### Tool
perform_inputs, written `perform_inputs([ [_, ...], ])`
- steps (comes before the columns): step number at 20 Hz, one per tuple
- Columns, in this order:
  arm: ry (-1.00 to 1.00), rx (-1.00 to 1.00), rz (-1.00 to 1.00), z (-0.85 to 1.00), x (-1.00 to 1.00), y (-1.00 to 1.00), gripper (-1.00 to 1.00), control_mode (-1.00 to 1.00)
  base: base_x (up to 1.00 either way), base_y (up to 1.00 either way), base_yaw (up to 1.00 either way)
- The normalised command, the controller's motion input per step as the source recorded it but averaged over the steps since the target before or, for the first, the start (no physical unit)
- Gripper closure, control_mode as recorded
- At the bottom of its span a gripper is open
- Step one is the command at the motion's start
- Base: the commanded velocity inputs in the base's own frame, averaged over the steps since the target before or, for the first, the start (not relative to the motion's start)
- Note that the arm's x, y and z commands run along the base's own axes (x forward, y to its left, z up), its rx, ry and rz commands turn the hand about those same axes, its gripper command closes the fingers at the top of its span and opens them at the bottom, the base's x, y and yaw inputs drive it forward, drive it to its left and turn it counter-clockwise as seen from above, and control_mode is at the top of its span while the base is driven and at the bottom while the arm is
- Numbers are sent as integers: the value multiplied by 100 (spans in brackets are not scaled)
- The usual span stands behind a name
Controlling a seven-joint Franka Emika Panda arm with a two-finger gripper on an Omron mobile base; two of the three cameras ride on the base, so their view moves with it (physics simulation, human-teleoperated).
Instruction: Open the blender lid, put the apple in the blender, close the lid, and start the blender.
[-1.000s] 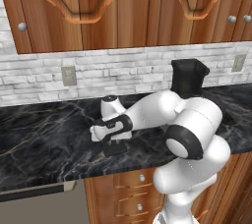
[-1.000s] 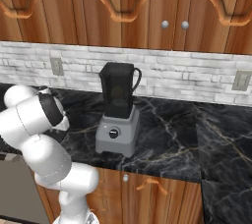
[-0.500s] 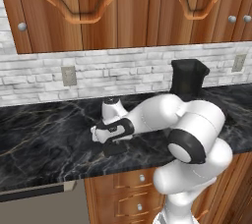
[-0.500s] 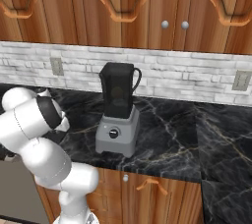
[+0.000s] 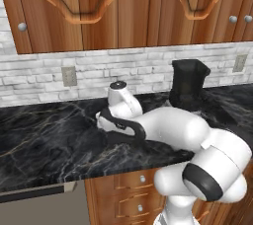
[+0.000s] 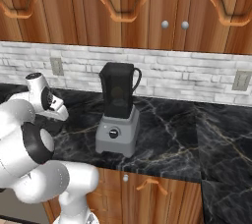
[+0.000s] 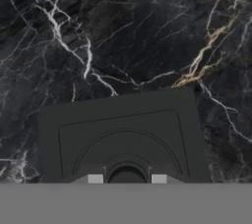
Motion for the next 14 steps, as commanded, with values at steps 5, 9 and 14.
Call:
perform_inputs([
  [5,-8,0,-8,100,-1,-35,100,-100,0,0,0],
  [9,-5,0,-8,100,0,-42,100,-100,0,0,0],
  [14,-3,0,-6,100,0,-46,100,-100,0,0,0],
])
